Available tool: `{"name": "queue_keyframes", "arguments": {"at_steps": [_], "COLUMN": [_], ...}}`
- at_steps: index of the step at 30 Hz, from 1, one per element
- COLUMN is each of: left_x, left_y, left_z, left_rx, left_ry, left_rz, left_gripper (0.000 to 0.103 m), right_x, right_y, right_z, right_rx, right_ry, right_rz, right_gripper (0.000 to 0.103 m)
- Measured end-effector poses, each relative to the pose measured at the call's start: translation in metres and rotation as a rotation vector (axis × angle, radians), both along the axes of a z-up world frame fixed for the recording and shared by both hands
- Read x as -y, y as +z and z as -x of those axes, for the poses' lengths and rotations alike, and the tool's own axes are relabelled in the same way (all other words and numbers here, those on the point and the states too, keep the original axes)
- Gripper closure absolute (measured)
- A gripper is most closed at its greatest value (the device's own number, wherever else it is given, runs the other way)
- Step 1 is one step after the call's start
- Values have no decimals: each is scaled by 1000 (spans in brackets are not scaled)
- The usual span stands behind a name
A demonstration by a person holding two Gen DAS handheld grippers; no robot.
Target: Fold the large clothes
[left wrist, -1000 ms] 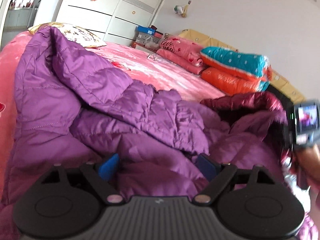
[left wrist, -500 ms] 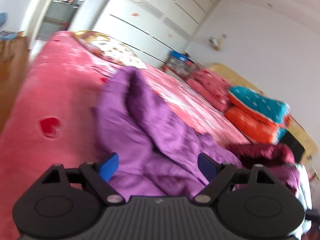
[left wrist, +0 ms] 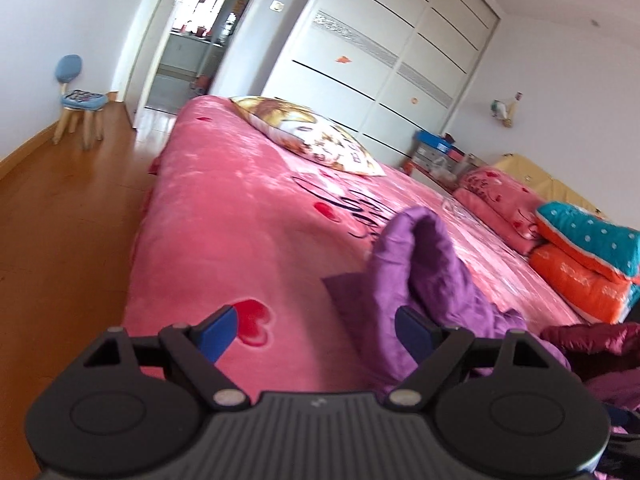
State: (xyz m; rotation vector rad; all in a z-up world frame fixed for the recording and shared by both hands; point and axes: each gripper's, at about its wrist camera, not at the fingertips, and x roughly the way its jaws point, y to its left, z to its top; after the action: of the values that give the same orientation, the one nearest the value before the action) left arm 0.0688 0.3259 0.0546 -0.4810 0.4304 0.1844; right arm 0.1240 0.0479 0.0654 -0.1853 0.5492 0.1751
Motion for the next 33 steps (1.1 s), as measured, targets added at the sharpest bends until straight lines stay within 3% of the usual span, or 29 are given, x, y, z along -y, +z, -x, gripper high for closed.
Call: {"name": "queue_keyframes", "arguments": {"at_steps": [6,12,14,17,26,30,32,33], "left_x": [-15,-22,-22,-24,-18,-11,-7,-6], "left_y": [-1,-2,-4,-6,-10,-7,-6,-6], "left_z": [4,2,2,3,3,7,8,8], "left_rx": [-9,-32,-56,-64,-80,-40,-30,-28], "left_ry": [38,43,39,24,-54,-93,-109,-118], "left_rz": [-4,-6,-13,-5,17,19,15,18], "left_gripper": [18,18,18,18,17,17,17,17], "right_x": [-73,-101,-109,-109,-107,-113,-128,-128], "right_y": [-20,-31,-32,-25,30,72,100,100], "right_z": [-41,-65,-68,-76,-87,-85,-76,-76], "right_rx": [36,10,18,35,124,194,228,228], "right_ry": [71,107,107,111,113,190,293,293], "right_rz": [167,276,283,270,89,-39,-126,-126], "right_gripper": [3,49,71,88,95,95,96,96]}}
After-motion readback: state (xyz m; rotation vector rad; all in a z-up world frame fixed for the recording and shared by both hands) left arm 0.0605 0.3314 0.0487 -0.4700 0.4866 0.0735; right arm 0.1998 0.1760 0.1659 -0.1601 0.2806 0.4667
